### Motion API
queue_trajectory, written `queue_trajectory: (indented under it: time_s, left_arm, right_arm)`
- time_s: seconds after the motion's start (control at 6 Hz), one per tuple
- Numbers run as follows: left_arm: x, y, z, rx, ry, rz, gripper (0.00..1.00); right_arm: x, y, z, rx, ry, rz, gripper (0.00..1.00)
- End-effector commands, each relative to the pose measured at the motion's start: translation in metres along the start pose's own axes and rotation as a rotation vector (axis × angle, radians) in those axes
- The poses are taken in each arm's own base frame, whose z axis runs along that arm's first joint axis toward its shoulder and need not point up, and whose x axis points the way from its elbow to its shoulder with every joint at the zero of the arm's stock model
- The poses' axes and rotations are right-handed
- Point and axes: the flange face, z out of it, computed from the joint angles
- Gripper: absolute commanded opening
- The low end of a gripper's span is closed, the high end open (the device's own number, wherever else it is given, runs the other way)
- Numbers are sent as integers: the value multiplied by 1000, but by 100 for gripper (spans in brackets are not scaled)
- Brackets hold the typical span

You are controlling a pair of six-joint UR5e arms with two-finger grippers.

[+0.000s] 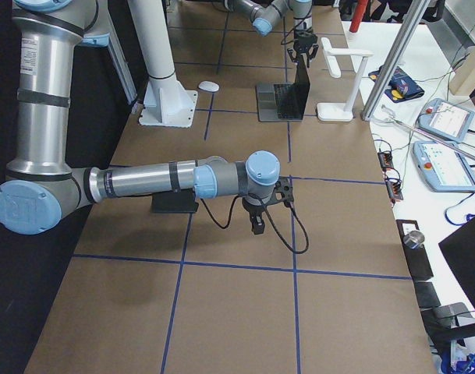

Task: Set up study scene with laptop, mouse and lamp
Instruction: 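Push the open laptop farther from the robot toward the lamp with the left gripper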

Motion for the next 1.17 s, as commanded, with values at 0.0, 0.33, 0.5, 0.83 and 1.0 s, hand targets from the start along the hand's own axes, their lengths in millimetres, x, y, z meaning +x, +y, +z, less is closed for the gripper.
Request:
queue_trajectory:
  time_s: [0.0, 0.33, 0.5, 0.83, 1.0]
  left_arm:
    - [17, 5, -43, 56, -22, -42, 100]
    - [35, 57, -39, 28, -9, -226, 100]
    - [45, 82, -32, 11, 29, -354, 100]
    - [77, 139, -43, -5, 130, -534, 100]
    - [90, 159, -50, -12, 132, -580, 100]
  right_arm:
    - [-1, 0, 0, 0, -10, 0, 100]
    - [-1, 4, 8, -19, -13, 31, 100]
    - [-11, 0, 14, -16, -14, 87, 100]
    - [-75, -20, 51, 66, -14, 268, 100]
    - [-103, 4, 85, 130, -12, 342, 100]
